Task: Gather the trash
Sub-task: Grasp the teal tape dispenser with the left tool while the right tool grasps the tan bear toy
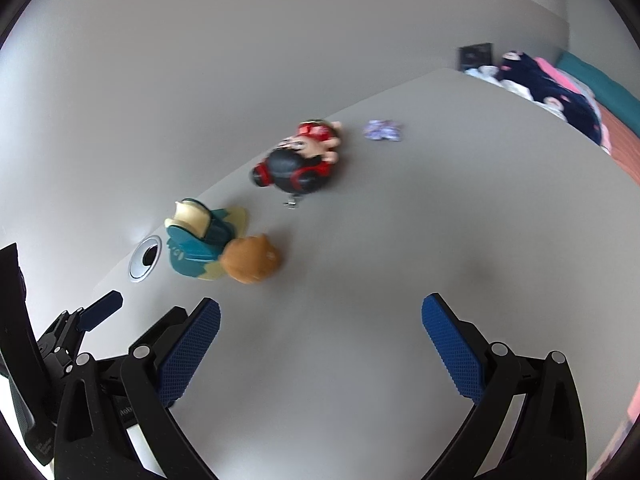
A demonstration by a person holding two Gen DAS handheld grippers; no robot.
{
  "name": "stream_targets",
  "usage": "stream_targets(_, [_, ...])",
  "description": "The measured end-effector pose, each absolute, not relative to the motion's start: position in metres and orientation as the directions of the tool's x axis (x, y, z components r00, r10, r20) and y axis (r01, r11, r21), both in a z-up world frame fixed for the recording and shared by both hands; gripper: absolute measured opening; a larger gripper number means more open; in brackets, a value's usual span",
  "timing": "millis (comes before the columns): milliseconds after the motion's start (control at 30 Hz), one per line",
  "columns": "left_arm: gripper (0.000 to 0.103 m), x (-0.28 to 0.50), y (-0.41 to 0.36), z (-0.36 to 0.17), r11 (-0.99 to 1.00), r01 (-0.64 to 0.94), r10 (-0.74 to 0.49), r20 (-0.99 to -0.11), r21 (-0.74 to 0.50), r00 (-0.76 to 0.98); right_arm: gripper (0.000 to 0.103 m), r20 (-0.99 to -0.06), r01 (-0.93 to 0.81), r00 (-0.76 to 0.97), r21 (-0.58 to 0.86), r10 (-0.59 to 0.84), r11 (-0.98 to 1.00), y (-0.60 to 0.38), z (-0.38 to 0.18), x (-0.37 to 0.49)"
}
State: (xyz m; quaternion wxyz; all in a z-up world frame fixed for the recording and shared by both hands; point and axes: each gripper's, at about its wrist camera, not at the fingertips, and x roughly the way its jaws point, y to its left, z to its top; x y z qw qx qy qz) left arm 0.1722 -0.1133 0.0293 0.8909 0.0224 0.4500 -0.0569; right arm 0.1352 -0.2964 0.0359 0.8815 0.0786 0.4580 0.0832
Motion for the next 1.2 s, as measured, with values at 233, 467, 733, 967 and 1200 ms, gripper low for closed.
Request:
stream_targets(233, [0.097, 0.190, -0.103, 0.023, 0.993, 0.121, -0.075, -0.814, -0.006, 0.576, 0.094, -0.823, -0.094, 0.525, 0.200, 0.219, 0.975, -0.269, 0.024, 0.165])
stream_targets(467, [0.097, 0.197, -0.108, 0.019, 0.991, 0.131, -0.060, -0.816, 0.020, 0.575, 0.070, -0.844, -0.086, 0.483, 0.220, 0.234, 0.972, -0.260, 0.013, 0.184])
stream_targets(733, [0.097, 0.208, -0.113, 0.015, 0.991, 0.126, -0.048, -0.813, 0.032, 0.580, 0.032, -0.858, -0.127, 0.479, 0.144, 0.188, 0.981, -0.246, 0.009, 0.192])
stream_targets(967, [0.097, 0.223, -0.118, 0.016, 0.995, 0.103, -0.058, -0.796, 0.005, 0.602, 0.032, -0.820, -0.104, 0.549, 0.127, 0.163, 0.986, -0.274, 0.022, 0.180])
stream_targets(1200, [0.069, 0.237, -0.135, 0.018, 0.993, 0.115, -0.060, -0.774, 0.016, 0.631, 0.032, -0.820, -0.083, 0.541, 0.170, 0.188, 0.982, -0.289, 0.021, 0.175])
